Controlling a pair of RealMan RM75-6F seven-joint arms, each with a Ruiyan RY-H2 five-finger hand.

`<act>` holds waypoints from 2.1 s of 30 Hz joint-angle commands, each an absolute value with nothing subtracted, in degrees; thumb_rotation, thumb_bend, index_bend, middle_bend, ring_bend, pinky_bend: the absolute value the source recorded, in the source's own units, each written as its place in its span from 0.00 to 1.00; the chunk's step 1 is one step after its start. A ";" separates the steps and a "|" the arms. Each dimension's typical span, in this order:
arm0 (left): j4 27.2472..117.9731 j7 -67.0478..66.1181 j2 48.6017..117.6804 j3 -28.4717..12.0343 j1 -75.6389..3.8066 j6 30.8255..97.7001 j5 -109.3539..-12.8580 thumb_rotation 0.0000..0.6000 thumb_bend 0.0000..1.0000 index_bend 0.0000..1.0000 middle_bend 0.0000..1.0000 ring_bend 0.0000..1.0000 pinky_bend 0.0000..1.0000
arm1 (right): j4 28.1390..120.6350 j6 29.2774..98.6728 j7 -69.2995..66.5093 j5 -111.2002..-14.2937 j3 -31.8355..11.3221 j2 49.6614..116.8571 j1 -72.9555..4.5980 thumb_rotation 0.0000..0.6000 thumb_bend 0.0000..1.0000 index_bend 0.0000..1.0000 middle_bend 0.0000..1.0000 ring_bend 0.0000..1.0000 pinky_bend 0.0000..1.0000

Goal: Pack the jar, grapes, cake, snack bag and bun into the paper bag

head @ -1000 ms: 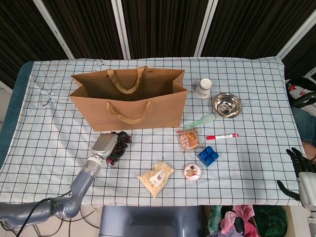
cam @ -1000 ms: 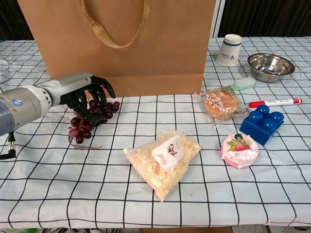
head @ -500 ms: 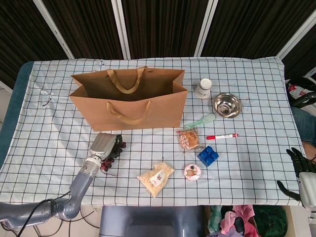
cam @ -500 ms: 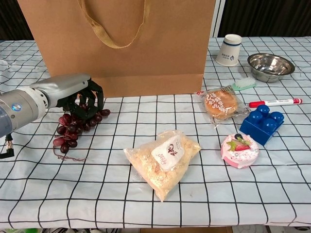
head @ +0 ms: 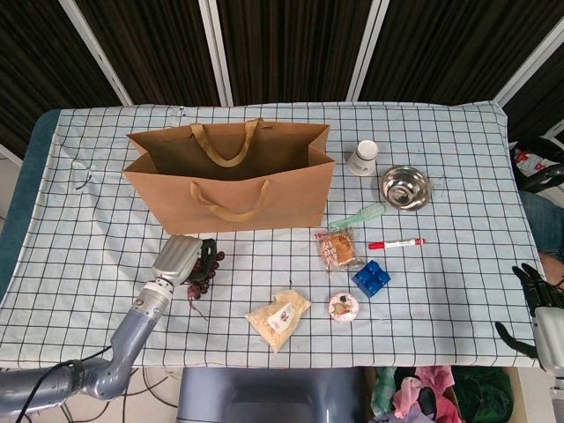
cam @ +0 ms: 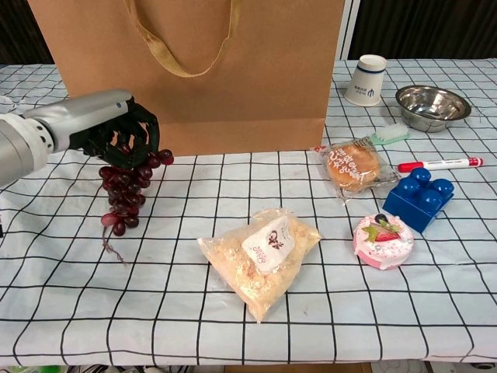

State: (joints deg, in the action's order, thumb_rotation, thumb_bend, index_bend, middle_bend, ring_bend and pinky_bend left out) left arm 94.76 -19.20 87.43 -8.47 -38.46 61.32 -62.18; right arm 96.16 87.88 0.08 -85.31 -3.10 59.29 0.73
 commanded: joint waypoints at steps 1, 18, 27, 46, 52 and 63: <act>100.95 -17.02 82.39 -7.94 -36.71 63.37 -66.56 1.00 0.67 0.63 0.78 0.68 0.85 | 96.16 87.85 0.15 -85.30 -3.10 59.32 0.72 1.00 0.20 0.08 0.07 0.16 0.28; 124.03 -18.13 65.00 -20.27 -38.04 70.05 -69.41 1.00 0.67 0.64 0.77 0.68 0.85 | 95.99 88.06 0.30 -84.96 -3.33 59.48 0.81 1.00 0.20 0.08 0.07 0.16 0.28; 121.92 -20.34 61.64 -32.17 -46.33 68.56 -54.78 1.00 0.66 0.63 0.77 0.68 0.85 | 95.88 87.60 0.62 -84.63 -3.30 59.62 0.69 1.00 0.20 0.08 0.07 0.16 0.28; 99.21 -22.41 69.63 -35.67 -59.17 70.67 -47.82 1.00 0.65 0.63 0.75 0.66 0.82 | 93.70 85.60 -1.02 -81.34 -4.17 59.62 0.39 1.00 0.20 0.08 0.07 0.16 0.28; 94.28 -19.56 72.18 -34.49 -60.21 68.89 -47.45 1.00 0.64 0.62 0.75 0.65 0.82 | 93.24 85.67 -1.53 -80.80 -4.48 59.46 0.47 1.00 0.20 0.08 0.07 0.16 0.28; 94.41 -18.78 70.33 -30.86 -59.23 61.85 -43.91 1.00 0.29 0.24 0.27 0.08 0.27 | 93.00 85.97 -2.14 -80.66 -4.76 59.28 0.61 1.00 0.20 0.08 0.07 0.16 0.28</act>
